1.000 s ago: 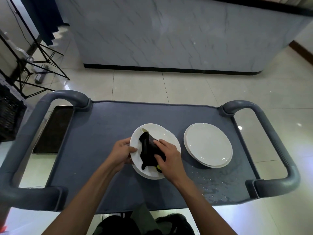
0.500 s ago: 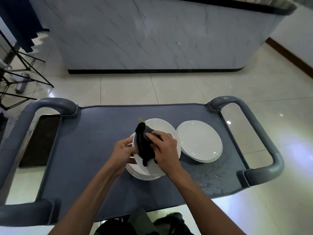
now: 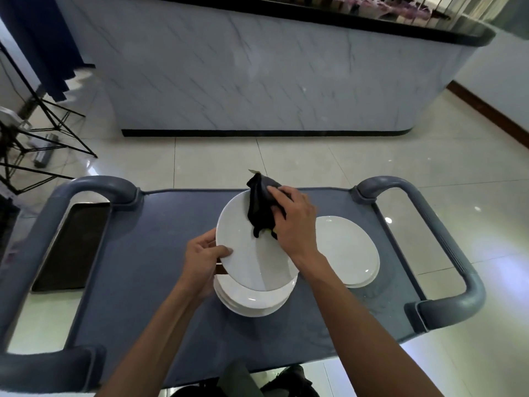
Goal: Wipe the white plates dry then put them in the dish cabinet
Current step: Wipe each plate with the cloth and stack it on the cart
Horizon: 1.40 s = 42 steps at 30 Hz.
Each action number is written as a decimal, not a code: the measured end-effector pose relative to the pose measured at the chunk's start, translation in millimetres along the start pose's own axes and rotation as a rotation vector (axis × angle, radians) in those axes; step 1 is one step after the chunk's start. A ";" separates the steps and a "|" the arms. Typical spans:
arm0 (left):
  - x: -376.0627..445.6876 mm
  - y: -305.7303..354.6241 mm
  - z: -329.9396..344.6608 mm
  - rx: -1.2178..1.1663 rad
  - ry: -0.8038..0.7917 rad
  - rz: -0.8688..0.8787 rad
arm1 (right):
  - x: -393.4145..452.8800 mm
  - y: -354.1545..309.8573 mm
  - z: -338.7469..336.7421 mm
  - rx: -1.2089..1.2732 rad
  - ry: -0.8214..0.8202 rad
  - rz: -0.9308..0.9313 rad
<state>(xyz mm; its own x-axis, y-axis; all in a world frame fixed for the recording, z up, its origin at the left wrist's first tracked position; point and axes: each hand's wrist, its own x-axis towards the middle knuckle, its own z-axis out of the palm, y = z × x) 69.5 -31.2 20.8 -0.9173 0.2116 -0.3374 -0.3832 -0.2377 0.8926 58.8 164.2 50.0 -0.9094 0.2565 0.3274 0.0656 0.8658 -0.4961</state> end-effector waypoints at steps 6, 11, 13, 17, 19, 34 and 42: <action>6.8 7.0 -11.9 -0.084 0.124 0.011 | -6.1 17.4 -3.3 0.006 0.004 0.026; 15.9 13.6 -14.7 -0.125 0.173 0.031 | -28.8 10.9 0.0 -0.027 -0.065 0.017; 19.9 15.4 -15.4 -0.137 0.182 0.034 | -40.6 6.2 3.8 -0.039 -0.089 0.002; 27.0 16.7 -16.1 -0.165 0.202 0.028 | -61.0 -8.5 14.7 -0.017 -0.116 -0.076; 29.3 16.6 -16.0 -0.178 0.201 0.026 | -68.9 -19.6 22.7 -0.023 -0.138 -0.130; 23.2 17.3 -26.2 -0.134 0.188 0.008 | -38.9 4.3 8.4 -0.055 -0.131 -0.009; 11.7 13.2 -17.0 -0.052 0.036 -0.016 | 4.0 3.2 -6.6 -0.075 -0.067 -0.014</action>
<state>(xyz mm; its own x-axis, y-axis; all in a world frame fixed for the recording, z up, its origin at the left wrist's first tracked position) 51.8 -48.0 23.6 -0.9140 0.1813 -0.3628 -0.4019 -0.2838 0.8706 58.1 170.8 55.1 -0.9358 0.2167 0.2780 0.0808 0.8997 -0.4290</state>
